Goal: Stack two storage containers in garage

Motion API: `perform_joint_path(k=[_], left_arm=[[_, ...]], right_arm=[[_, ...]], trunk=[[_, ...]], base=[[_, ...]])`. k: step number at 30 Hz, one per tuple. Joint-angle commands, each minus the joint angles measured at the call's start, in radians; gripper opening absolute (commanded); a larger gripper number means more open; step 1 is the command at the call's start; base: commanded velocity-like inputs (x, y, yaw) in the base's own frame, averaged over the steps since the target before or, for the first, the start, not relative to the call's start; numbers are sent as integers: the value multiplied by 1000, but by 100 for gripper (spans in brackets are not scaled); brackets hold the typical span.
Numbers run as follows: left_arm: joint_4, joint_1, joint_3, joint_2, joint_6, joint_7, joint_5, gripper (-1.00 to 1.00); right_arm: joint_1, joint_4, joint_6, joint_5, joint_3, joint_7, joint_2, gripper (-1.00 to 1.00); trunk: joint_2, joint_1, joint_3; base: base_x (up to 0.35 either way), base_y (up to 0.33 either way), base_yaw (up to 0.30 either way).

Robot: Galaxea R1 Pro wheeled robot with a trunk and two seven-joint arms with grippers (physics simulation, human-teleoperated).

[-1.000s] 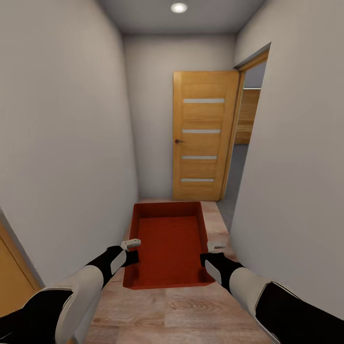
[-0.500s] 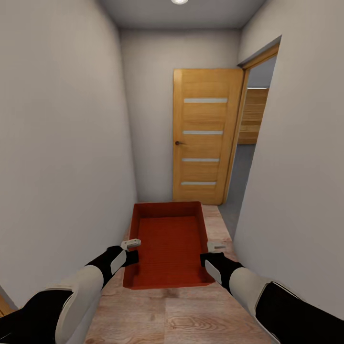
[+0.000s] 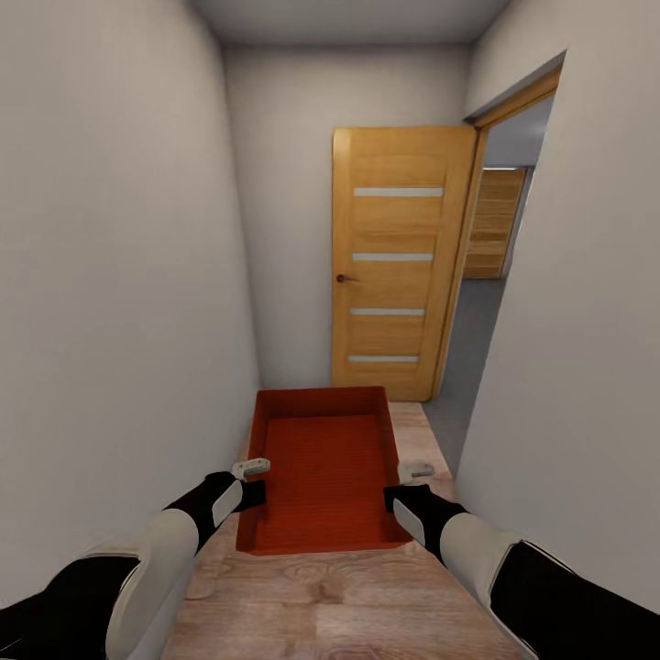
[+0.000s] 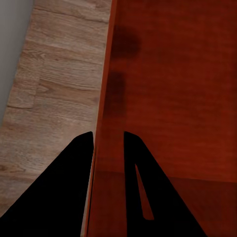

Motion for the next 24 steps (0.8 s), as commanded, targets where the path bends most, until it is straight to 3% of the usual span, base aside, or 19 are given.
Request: perform_joint_path(k=[1, 24], left_arm=[[-3, 0, 17, 0, 7, 10, -19, -100], [-3, 0, 17, 0, 7, 10, -19, -100]], right_arm=[[-1, -5, 6, -10, 9, -3, 1, -100], [-1, -5, 7, -10, 9, -3, 0, -100]], trunk=[[-2, 1, -1], [-2, 1, -1]], base=[[323, 0, 0], [323, 0, 0]])
